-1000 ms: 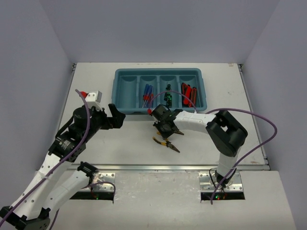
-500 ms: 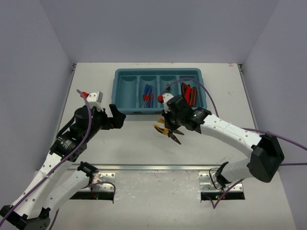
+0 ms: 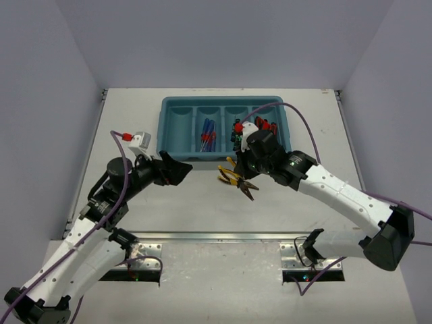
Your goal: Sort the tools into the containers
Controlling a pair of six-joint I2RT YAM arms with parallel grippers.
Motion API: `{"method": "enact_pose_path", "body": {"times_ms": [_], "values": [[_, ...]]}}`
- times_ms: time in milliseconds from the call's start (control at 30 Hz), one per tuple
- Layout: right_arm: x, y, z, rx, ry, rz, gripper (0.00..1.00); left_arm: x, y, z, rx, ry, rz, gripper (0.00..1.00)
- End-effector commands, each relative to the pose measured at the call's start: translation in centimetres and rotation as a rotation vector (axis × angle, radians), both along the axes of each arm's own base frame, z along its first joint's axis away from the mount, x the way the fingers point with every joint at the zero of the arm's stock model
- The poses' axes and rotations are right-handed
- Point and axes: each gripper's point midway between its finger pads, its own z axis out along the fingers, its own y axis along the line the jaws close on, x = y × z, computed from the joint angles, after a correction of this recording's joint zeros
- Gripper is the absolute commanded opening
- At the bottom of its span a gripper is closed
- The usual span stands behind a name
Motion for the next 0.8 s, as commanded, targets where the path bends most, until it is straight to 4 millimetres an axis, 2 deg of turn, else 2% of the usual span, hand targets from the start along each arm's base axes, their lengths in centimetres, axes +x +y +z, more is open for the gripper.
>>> {"method": "enact_pose_path", "body": {"times_ms": [0, 67, 233, 400, 533, 667, 733, 767], "values": [[2.0, 0.4, 6.7, 0.188, -0.116, -0.139, 0.00, -1.6, -4.1, 4.9, -0.315, -0.146, -0.214, 1.00], [2.2, 0.4, 7.6, 0.224, -0.121, -0.175, 0.00, -1.3, -4.5, 3.9, -0.362, -0.145, -0.215, 1.00], [2.4, 1.2, 8.6, 0.299, -0.105, -0.207, 0.00, -0.7, -6.0, 5.3, -0.446, -0.213, -0.247, 1.00], [2.3, 2.3, 9.1, 0.352, -0.078, -0.190, 0.00, 0.4, -8.6, 5.9, -0.429, -0.233, -0.275, 0.99], [2.2, 2.9, 9.5, 0.371, -0.070, -0.173, 0.00, 1.4, -10.6, 5.4, -0.400, -0.210, -0.293, 0.98], [2.0, 3.3, 9.5, 0.379, -0.059, -0.155, 0.00, 2.1, -11.8, 4.6, -0.383, -0.174, -0.304, 0.92], [1.9, 3.4, 9.6, 0.384, -0.059, -0.148, 0.00, 2.5, -12.7, 4.2, -0.373, -0.155, -0.313, 0.85], [1.8, 3.6, 9.7, 0.390, -0.056, -0.137, 0.00, 2.7, -13.0, 4.1, -0.370, -0.152, -0.315, 0.79]]}}
